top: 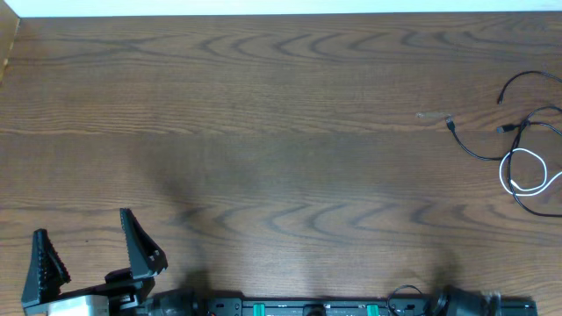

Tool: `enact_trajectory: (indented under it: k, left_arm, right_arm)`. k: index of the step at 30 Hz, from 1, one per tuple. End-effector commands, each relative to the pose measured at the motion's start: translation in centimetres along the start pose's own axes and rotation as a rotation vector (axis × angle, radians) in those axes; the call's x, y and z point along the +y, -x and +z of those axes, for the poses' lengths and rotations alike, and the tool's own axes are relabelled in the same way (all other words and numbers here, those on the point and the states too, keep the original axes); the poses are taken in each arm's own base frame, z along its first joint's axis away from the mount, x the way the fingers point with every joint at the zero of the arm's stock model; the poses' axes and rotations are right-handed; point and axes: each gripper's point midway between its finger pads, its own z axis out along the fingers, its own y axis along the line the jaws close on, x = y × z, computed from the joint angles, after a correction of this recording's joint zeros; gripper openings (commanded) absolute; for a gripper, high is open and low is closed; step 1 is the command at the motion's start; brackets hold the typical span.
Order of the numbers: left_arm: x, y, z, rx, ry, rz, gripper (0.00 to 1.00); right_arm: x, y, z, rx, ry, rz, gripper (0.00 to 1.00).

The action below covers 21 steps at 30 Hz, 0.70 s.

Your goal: Untangle cables

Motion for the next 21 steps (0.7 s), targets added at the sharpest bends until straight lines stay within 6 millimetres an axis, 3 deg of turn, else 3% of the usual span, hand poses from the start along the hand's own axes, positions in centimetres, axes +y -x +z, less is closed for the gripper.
enact_trajectory:
  k: [1,4,8,14,21]
  left_arm:
    - [0.1,0.2,-0.2,0.001,0.005,-0.012,0.99]
    - [0.1,-0.7,-0.2,0.038,0.006,-0.012,0.99]
    - [0.1,-1.5,-0.3,0.072,0.007,-0.011,0.99]
    - [0.1,-1.6,-0.3,0.076,0.007,-0.011,0.99]
    - [0.1,-1.6,-0.3,0.076,0.007,-0.011,0.99]
  right_arm:
    - [-0.4,-1.6,1.5,0.057,-0.004,0.023,0.99]
    - [-0.5,-4.4,3.8,0.145,-0.003,0.060,0.99]
    - [0.2,-9.3,6.6,0.295,0.018,0.314,0.99]
    - [3.6,-14.6,10.9,0.396,0.250,0.305,0.99]
    - [3.2,-21.1,14.1,0.486,0.232,0.384,0.99]
